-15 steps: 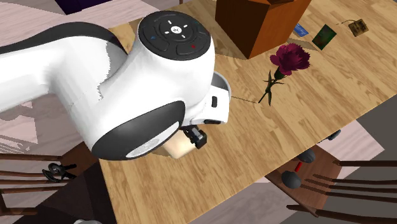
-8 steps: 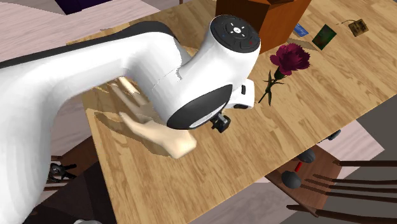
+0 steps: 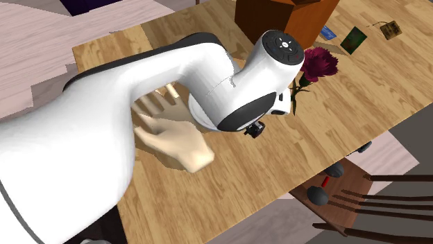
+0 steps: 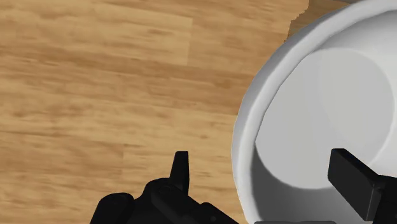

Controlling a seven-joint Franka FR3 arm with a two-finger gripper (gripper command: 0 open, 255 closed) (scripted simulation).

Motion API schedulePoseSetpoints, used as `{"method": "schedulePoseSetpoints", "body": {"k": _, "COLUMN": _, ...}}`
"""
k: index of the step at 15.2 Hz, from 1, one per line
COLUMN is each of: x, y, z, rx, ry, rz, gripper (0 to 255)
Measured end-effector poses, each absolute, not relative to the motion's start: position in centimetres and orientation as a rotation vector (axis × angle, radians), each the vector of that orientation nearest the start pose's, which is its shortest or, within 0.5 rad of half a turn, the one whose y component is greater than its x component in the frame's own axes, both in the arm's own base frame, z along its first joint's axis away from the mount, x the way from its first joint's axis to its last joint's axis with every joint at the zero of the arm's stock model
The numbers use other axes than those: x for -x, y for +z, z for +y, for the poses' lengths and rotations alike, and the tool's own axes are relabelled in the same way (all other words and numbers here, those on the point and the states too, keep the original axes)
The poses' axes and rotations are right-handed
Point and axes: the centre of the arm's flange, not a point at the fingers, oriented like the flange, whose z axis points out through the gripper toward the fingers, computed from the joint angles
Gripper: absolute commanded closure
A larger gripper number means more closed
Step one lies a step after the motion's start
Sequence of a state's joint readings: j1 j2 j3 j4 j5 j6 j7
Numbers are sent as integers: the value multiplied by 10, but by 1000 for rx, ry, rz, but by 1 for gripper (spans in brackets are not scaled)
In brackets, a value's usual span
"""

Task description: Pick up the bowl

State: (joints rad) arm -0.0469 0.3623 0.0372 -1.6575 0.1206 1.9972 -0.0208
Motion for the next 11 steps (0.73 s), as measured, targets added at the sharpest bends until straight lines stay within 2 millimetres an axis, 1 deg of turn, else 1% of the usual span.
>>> {"method": "schedulePoseSetpoints", "body": {"k": 4, "x": -657, "y": 378, "z": -1, "rx": 3018, "ry": 31, "rz": 64, "gripper": 0}}
{"method": "schedulePoseSetpoints", "body": {"k": 5, "x": -657, "y": 377, "z": -1, "rx": 3018, "ry": 31, "rz": 64, "gripper": 255}}
{"method": "schedulePoseSetpoints", "body": {"k": 11, "x": -657, "y": 375, "z": -1, "rx": 3018, "ry": 30, "rz": 64, "gripper": 255}}
